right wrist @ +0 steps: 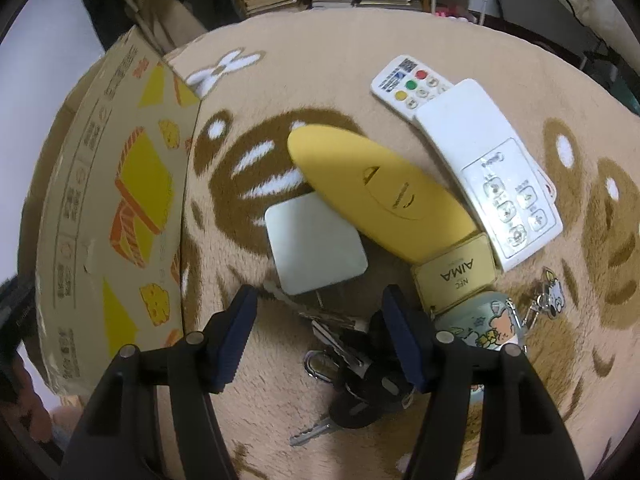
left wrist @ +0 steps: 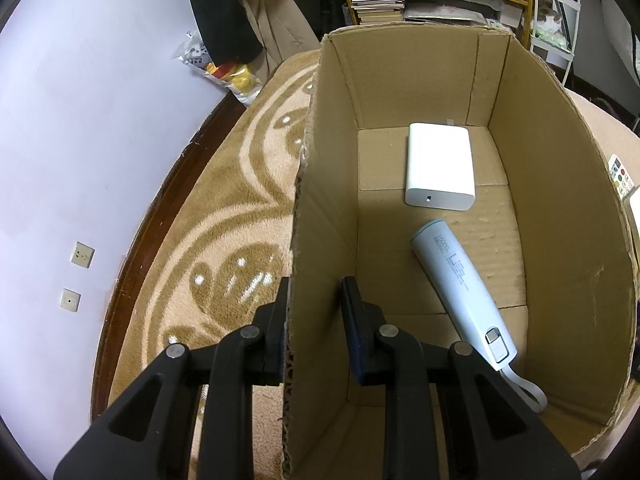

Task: Organize rigid objects
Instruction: 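Move the right tool back to the pile and grasp the bunch of keys, then carry the keys into the box and open the right tool, then return the right tool to the pile and grasp the black car key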

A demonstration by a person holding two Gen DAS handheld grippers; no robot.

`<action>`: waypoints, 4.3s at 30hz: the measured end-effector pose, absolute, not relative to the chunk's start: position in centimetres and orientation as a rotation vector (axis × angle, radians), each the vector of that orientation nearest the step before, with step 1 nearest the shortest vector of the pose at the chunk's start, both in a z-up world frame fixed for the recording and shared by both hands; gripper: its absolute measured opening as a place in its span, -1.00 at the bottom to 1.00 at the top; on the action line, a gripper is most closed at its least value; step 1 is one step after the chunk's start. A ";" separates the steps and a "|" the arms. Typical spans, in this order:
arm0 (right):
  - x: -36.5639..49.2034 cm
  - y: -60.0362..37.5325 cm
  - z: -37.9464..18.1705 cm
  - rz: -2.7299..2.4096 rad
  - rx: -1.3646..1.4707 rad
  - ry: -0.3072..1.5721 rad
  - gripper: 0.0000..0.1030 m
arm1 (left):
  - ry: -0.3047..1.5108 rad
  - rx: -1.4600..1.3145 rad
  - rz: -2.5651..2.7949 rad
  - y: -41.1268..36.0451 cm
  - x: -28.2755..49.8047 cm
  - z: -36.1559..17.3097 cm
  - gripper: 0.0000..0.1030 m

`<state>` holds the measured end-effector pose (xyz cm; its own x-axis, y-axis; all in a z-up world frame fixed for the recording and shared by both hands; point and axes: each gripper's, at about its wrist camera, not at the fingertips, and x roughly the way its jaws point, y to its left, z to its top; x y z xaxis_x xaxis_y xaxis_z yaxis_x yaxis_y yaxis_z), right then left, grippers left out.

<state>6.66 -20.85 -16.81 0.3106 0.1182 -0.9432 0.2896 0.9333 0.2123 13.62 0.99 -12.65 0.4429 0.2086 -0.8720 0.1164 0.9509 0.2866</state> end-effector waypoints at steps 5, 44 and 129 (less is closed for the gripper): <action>6.2 -20.8 -17.9 -0.120 0.381 1.308 0.33 | 1.117 0.326 0.058 1.0 13.6 -12.7 -0.55; 7.2 -19.9 -11.9 -0.072 0.302 1.137 -0.95 | 1.130 0.308 0.053 1.5 13.8 -12.7 -0.55; 5.9 -16.0 -6.6 -0.162 0.225 0.931 0.58 | 1.133 0.314 0.051 1.3 13.7 -12.7 -0.55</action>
